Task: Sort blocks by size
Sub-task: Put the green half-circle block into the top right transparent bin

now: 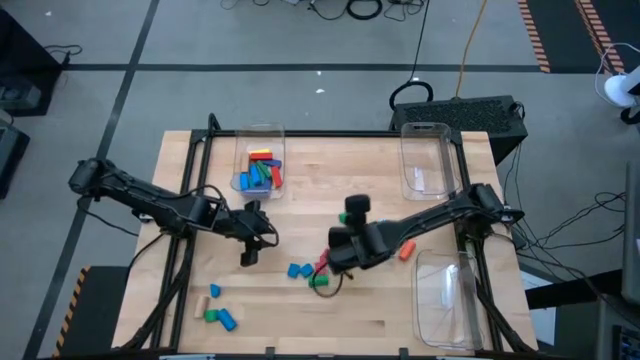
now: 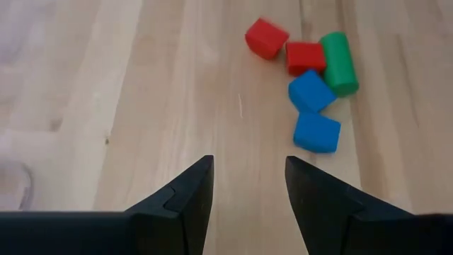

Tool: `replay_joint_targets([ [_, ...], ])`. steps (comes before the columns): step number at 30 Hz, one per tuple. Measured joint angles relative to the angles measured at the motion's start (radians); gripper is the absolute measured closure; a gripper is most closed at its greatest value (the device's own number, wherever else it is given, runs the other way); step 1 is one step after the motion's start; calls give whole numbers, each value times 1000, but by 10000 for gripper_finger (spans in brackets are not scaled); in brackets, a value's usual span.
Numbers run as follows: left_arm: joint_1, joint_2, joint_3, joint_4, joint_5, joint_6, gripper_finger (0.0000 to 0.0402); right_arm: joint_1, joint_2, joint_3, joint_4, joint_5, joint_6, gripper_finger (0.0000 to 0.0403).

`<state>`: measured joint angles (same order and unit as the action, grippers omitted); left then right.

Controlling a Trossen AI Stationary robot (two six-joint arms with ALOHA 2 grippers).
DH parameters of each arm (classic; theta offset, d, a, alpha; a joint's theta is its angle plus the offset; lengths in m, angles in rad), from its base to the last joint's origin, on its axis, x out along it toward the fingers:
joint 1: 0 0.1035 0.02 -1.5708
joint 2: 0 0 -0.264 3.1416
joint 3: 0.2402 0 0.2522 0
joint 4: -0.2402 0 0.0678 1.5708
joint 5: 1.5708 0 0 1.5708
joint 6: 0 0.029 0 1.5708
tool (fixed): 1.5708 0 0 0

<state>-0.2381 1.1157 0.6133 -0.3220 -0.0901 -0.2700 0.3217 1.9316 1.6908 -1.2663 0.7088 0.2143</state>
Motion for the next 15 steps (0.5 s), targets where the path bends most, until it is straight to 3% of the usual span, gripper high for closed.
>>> replay_joint_targets([
  [8, -66, 2, -77, 63, -90, -113, 226, -106, -110, -27, -132, -9, 63, 358],
  [15, -139, 3, -117, 63, -134, -170, 226, -240, -338, -222, -143, -86, 135, 358],
])
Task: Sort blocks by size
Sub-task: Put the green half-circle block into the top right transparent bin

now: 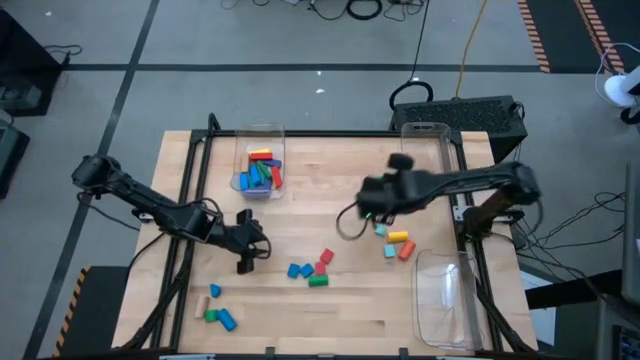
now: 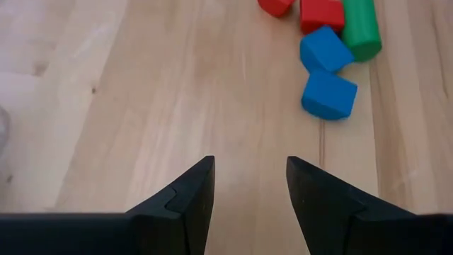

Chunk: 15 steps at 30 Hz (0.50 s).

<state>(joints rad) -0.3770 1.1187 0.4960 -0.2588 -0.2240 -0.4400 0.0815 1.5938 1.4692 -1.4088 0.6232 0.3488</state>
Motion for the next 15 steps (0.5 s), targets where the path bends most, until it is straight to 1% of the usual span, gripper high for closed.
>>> replay_joint_targets([
  [6, -47, 0, -12, 40, -68, 1, 226, -108, -227, -221, 10, -34, 99, 358],
  [9, -53, 0, -12, 82, -101, 12, 226, -162, -325, -321, 21, -48, 128, 358],
  [12, -53, 0, -12, 124, -109, 61, 226, -230, -403, -416, 77, -56, 154, 358],
  [15, -53, 4, -12, 176, -126, 118, 226, -320, -444, -504, 174, -113, 155, 358],
])
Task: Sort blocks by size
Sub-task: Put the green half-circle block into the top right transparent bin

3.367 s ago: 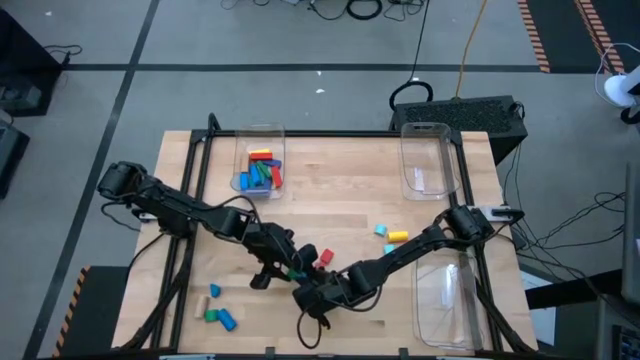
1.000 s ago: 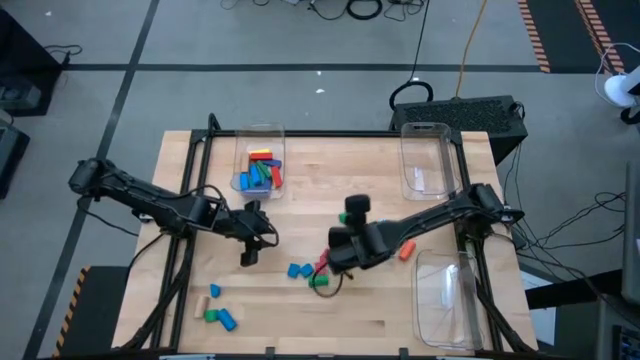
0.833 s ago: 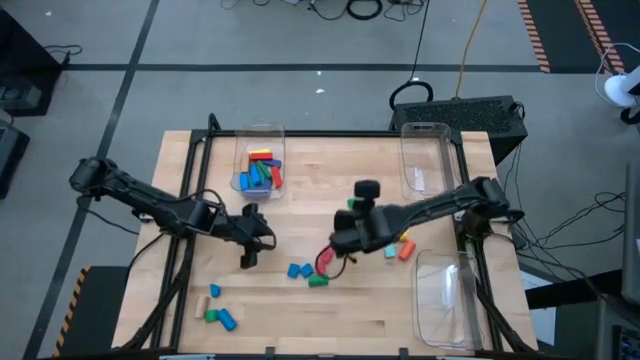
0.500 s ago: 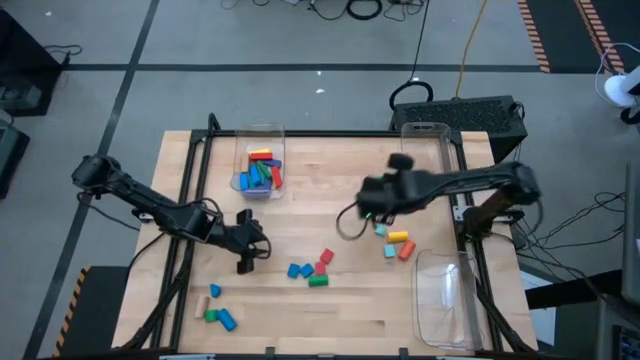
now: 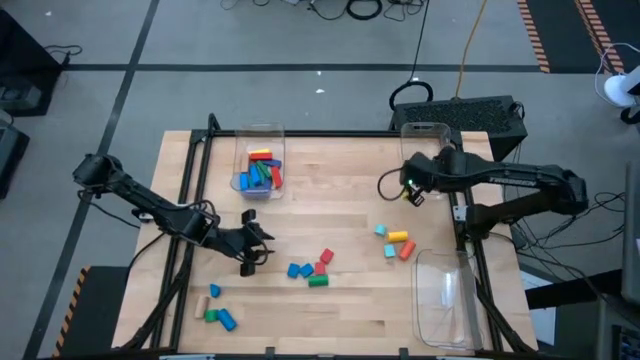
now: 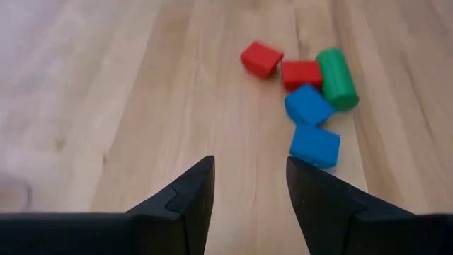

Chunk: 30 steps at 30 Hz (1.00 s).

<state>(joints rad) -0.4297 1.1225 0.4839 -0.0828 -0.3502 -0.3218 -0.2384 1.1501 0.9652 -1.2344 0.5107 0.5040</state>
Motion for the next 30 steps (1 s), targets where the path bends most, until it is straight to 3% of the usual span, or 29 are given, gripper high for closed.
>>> replay_joint_targets([
  [5, 0, 30, 0, 94, -25, 48, 226, -148, 4, -91, 148, -70, -33, 358],
  [13, 2, 127, 0, 118, -26, -14, 226, -334, 30, -96, 222, -128, -54, 357],
  [17, -8, 158, 0, 76, -25, -106, 226, -375, 47, -95, 229, -201, -49, 357],
  [30, -88, 163, 0, 13, -25, -180, 226, -427, 170, -95, 274, -224, -18, 354],
])
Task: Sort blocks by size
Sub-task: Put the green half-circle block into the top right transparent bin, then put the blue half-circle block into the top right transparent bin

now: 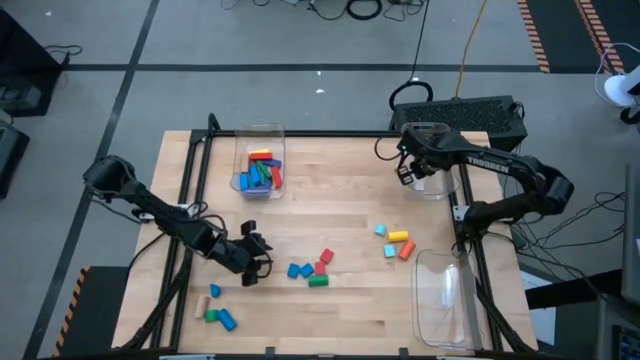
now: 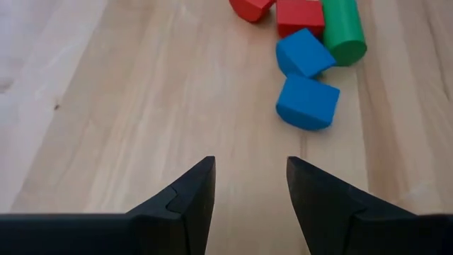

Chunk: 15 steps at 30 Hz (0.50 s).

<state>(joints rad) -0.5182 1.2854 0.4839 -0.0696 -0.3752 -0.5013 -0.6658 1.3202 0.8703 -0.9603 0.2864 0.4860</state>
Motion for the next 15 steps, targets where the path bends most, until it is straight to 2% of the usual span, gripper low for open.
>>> replay_joint_targets([
  [4, -13, 0, 0, 0, 0, -17, 226, -3, 36, 0, 26, 1, -6, 326],
  [11, -26, 0, 0, 0, 0, -18, 226, -3, 42, 0, 85, 0, -26, 236],
  [15, -32, 0, 0, -14, 2, -40, 226, -2, 42, 0, 86, 0, -26, 201],
])
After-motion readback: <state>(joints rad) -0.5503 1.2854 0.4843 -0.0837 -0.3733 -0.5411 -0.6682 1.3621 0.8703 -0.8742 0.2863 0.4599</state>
